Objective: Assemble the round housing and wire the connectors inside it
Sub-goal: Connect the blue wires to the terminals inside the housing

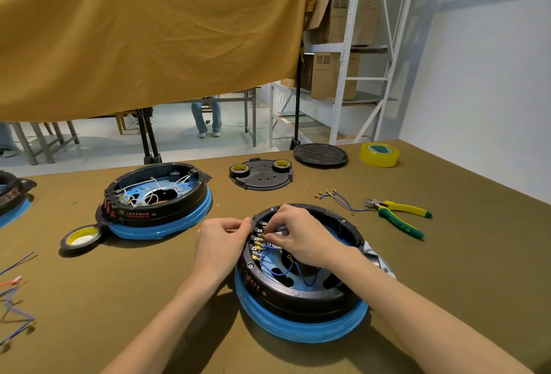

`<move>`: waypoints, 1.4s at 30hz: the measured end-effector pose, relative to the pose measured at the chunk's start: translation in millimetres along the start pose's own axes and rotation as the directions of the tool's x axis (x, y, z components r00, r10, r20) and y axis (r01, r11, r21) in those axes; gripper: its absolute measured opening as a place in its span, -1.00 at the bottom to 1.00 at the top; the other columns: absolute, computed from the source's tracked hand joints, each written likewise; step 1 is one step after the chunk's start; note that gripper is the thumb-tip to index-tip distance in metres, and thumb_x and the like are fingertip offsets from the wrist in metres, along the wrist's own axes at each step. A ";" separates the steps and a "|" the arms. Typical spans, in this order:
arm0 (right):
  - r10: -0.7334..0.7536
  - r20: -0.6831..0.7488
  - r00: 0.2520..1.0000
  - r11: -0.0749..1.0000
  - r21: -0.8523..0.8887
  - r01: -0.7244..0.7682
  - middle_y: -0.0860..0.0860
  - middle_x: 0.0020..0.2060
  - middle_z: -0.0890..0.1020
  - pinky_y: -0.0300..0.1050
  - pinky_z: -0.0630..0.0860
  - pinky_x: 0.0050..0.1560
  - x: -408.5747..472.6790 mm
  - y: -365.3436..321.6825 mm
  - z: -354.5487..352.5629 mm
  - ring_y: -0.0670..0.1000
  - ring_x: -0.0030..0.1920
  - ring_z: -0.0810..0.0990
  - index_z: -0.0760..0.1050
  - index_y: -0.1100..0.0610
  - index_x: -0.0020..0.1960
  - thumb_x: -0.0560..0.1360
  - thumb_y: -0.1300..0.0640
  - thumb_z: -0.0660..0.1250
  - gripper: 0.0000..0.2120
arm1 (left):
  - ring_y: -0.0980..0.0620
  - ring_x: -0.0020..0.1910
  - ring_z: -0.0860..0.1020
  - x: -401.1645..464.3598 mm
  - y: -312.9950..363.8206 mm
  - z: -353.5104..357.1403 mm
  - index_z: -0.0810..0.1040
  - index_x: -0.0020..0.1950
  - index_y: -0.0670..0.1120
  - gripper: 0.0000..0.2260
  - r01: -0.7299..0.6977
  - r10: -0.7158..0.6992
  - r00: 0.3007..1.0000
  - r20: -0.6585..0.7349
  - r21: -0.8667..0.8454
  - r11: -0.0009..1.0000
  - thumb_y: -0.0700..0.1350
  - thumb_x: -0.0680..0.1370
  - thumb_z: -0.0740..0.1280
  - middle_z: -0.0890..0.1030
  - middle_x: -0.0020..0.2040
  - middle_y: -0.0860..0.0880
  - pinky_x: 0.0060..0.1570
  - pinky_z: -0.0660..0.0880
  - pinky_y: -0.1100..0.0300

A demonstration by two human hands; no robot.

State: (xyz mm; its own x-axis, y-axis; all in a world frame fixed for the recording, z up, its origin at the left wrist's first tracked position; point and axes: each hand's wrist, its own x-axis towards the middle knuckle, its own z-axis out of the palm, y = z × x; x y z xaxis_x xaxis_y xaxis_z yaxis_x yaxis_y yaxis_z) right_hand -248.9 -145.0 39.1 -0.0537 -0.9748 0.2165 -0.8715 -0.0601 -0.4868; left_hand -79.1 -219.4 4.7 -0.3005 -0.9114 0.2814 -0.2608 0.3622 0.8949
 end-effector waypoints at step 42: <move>-0.077 -0.021 0.997 0.974 -0.216 0.071 -0.10 0.05 0.50 -0.08 0.40 0.04 0.8 -13.1 0.7 -0.03 0.00 0.51 0.68 0.03 0.09 0.61 0.01 0.39 -0.85 | 0.24 0.00 0.65 -24.2 1.7 1.4 0.73 0.10 0.07 -0.85 0.049 -0.052 0.998 -0.030 -0.112 0.993 -0.07 0.63 0.36 0.69 -0.12 0.27 0.06 0.63 0.12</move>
State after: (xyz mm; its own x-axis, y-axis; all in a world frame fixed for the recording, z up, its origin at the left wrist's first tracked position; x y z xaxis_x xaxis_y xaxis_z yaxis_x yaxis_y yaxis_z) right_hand -237.2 -145.1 45.1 0.0036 -0.9625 0.2713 -0.9577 -0.0815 -0.2761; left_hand -73.6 -196.4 -1.1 -0.2584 -0.9346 0.2445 -0.1708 0.2933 0.9407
